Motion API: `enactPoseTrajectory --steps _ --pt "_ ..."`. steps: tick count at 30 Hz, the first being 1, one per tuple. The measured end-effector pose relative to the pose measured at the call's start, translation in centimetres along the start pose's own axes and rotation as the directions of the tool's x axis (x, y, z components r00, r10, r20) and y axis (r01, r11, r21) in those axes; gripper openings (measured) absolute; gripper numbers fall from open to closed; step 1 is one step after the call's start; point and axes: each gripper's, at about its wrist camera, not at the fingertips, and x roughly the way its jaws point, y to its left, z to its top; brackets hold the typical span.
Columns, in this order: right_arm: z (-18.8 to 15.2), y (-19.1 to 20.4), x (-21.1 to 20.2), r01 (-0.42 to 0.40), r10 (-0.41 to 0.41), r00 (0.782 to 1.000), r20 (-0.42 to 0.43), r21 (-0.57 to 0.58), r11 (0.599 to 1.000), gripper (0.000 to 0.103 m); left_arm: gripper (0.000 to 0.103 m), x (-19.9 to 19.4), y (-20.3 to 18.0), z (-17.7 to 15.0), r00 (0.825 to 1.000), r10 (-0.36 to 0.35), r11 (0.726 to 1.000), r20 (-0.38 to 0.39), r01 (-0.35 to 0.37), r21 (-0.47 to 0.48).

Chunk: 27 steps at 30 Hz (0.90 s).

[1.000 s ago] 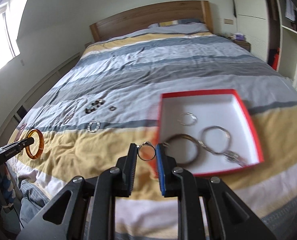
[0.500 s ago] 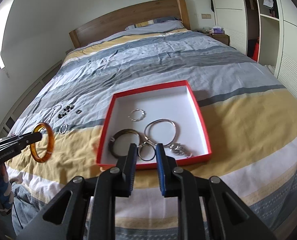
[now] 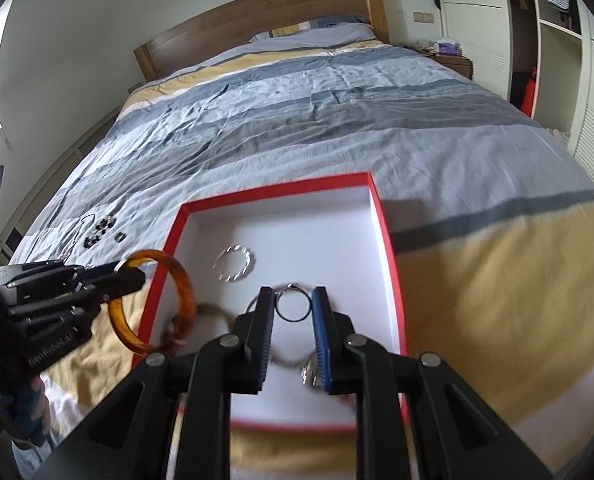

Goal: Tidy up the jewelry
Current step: 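Carry the amber bangle and silver hoop into the red box and open both grippers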

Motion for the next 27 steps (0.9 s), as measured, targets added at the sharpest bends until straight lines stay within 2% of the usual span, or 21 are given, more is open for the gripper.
enactPoseTrajectory --steps 9,12,19,24,27 --pt "3.2 -0.7 5.7 0.011 -0.011 0.998 -0.063 0.001 1.0 0.018 0.01 6.3 1.2 2.6 0.996 0.066 0.998 -0.064 -0.066 -0.001" --pt "3.8 -0.6 7.1 0.033 -0.034 0.996 -0.083 -0.01 0.999 0.018 0.01 7.7 1.7 2.8 0.995 0.066 0.998 -0.08 -0.067 -0.013" --pt "3.8 -0.7 9.6 0.069 -0.074 0.984 -0.16 -0.038 0.997 0.018 0.012 8.6 1.3 2.9 0.994 0.089 0.996 -0.07 -0.088 0.014" --pt "3.7 -0.4 9.7 0.084 -0.093 0.982 -0.167 -0.056 0.995 0.019 0.012 9.1 0.9 2.9 0.99 0.122 0.992 -0.073 -0.119 0.042" --pt "3.8 -0.7 9.5 0.083 -0.088 0.982 -0.164 -0.04 0.996 0.019 0.013 9.0 0.9 3.0 0.99 0.118 0.992 -0.075 -0.115 0.044"
